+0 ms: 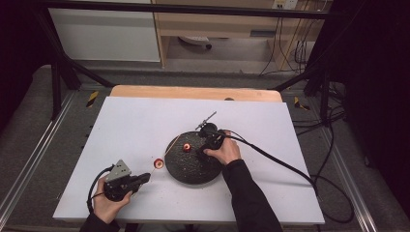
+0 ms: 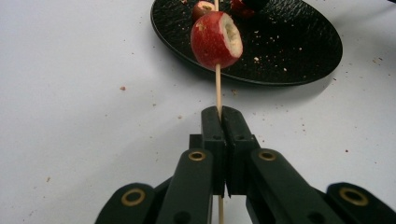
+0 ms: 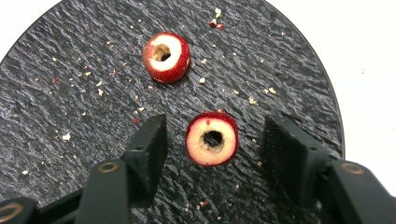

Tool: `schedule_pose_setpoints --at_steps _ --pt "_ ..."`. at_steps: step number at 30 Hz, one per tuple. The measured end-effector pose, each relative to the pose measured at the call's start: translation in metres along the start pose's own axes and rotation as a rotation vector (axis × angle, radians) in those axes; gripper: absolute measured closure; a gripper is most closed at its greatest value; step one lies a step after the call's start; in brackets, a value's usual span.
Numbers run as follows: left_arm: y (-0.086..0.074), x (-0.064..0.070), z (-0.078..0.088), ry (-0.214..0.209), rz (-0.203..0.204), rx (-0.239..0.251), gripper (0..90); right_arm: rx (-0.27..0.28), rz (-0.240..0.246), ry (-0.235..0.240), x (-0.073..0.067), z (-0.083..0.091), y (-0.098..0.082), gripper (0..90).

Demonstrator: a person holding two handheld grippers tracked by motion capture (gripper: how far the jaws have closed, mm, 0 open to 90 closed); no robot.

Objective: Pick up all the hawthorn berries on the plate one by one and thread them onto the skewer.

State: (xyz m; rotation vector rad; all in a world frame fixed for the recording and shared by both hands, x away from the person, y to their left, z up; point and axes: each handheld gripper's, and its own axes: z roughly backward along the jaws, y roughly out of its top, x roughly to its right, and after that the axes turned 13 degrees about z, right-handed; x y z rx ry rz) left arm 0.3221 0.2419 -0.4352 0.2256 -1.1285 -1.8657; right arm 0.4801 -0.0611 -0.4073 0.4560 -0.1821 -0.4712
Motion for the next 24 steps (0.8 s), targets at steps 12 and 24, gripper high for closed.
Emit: schedule_pose_setpoints --at_steps 12,24 --pt "0.0005 -0.0005 0.0004 -0.003 0.002 0.003 88.5 -0.054 0.054 0.029 0.0022 -0.0083 0.0055 57.3" --pt "0.0009 0.0009 -0.0008 -0.006 -0.001 0.002 88.5 -0.074 0.017 0.027 0.0024 -0.0085 0.0059 61.9"
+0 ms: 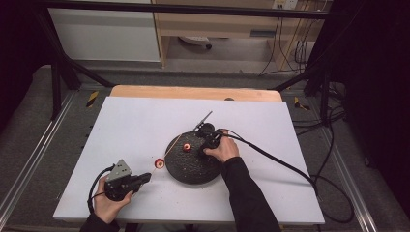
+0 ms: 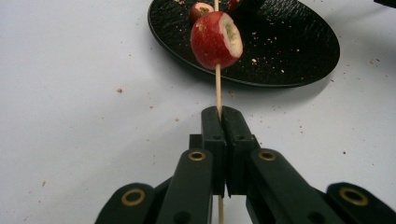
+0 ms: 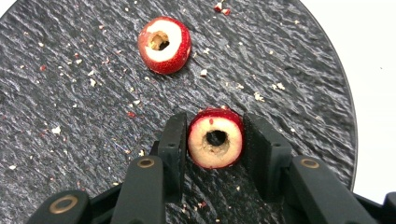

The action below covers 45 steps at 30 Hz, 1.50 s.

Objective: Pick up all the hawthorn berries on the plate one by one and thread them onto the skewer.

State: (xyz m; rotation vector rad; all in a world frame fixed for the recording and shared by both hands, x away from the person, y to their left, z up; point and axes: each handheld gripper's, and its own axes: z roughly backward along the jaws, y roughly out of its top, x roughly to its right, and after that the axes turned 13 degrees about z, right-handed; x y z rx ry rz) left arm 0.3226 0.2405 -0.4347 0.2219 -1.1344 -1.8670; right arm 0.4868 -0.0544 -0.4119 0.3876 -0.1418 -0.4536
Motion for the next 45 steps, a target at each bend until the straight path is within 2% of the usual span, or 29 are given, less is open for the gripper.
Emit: schedule_pose_setpoints --at_steps 5,11,16,20,24,35,38,45 --pt "0.0 0.0 0.001 0.003 0.002 0.004 88.5 0.022 -0.035 -0.006 -0.001 0.006 -0.001 62.1" --pt "-0.001 0.002 0.0 0.002 -0.001 0.003 88.5 0.087 -0.07 0.011 -0.009 0.019 -0.003 62.1" --pt "-0.001 0.003 0.0 0.002 -0.002 0.005 88.5 0.141 -0.088 -0.008 -0.013 0.028 -0.007 62.1" --pt "-0.001 0.003 0.0 0.003 -0.002 0.005 88.5 0.206 -0.129 0.014 -0.018 0.034 -0.013 62.2" --pt "-0.001 0.003 0.001 0.003 -0.003 0.007 88.6 0.224 -0.137 0.012 -0.02 0.036 -0.018 62.2" --pt "-0.001 0.005 0.0 -0.001 -0.005 0.01 88.5 0.408 -0.206 0.029 -0.027 0.044 -0.04 62.2" --pt "-0.001 0.006 0.0 -0.001 -0.007 0.008 88.5 0.444 -0.219 0.034 -0.03 0.044 -0.046 62.2" --pt "-0.002 0.006 0.0 -0.004 -0.007 0.009 88.5 0.571 -0.294 0.063 -0.035 0.037 -0.059 62.2"
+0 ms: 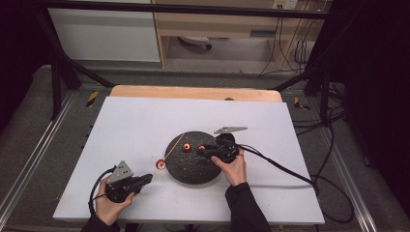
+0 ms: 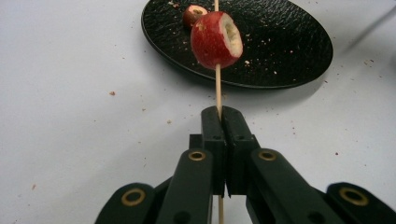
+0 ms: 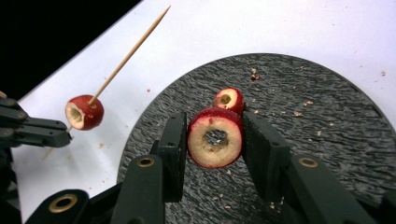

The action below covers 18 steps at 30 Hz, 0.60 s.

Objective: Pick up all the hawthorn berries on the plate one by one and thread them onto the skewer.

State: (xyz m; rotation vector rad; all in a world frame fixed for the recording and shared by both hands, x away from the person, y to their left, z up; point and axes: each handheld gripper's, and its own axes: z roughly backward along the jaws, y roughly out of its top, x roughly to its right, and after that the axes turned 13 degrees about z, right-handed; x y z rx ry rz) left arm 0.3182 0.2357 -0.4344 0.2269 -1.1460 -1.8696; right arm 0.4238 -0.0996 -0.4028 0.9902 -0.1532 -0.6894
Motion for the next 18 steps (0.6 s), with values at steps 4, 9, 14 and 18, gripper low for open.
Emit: schedule_pose_setpoints --at_steps 4,9,14,18 --pt "0.0 0.001 0.0 0.0 0.001 0.002 88.5 0.054 -0.036 -0.008 0.001 0.002 -0.008 62.2" --pt "0.0 0.001 -0.001 -0.001 -0.003 -0.002 88.5 0.107 -0.082 -0.006 0.002 0.002 -0.019 62.2" --pt "0.0 0.003 -0.001 0.0 -0.003 -0.002 88.5 0.188 -0.145 -0.015 0.0 0.0 -0.028 62.2" --pt "-0.001 0.003 -0.002 0.0 -0.003 0.0 88.5 0.242 -0.174 -0.017 -0.003 -0.001 -0.03 62.3"
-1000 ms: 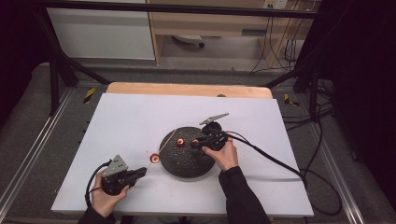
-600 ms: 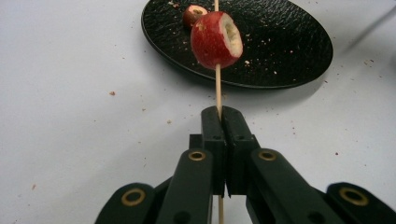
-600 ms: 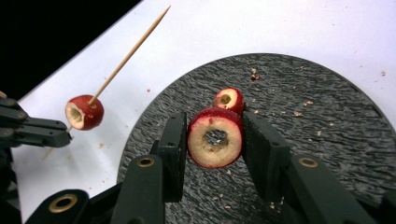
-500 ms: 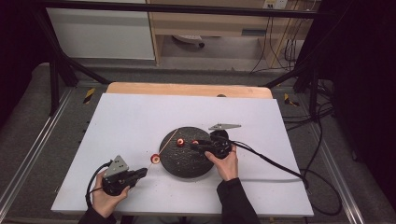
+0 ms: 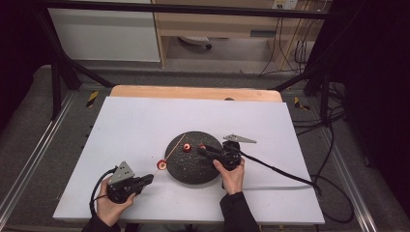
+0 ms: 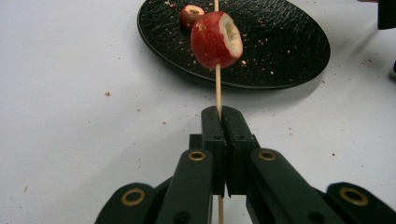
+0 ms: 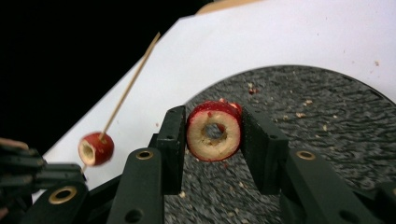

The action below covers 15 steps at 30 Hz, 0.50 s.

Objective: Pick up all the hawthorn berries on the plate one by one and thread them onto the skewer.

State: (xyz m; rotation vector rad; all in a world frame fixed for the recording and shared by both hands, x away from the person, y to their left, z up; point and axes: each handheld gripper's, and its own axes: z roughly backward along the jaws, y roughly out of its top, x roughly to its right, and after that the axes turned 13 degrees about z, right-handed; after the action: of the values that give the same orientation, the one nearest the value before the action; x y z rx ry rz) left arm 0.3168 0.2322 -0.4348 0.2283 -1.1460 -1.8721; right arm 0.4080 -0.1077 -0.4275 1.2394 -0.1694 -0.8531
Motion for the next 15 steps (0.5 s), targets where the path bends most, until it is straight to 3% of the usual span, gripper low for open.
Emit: schedule_pose_setpoints --at_steps 5,15 --pt "-0.0002 0.0015 -0.0007 0.0 0.001 0.002 88.5 0.091 -0.049 -0.009 -0.0045 -0.0021 -0.0022 62.3" --pt "-0.0005 0.0053 -0.0024 0.0 0.003 0.007 88.5 0.182 -0.108 -0.007 -0.0062 -0.003 -0.0004 62.4"
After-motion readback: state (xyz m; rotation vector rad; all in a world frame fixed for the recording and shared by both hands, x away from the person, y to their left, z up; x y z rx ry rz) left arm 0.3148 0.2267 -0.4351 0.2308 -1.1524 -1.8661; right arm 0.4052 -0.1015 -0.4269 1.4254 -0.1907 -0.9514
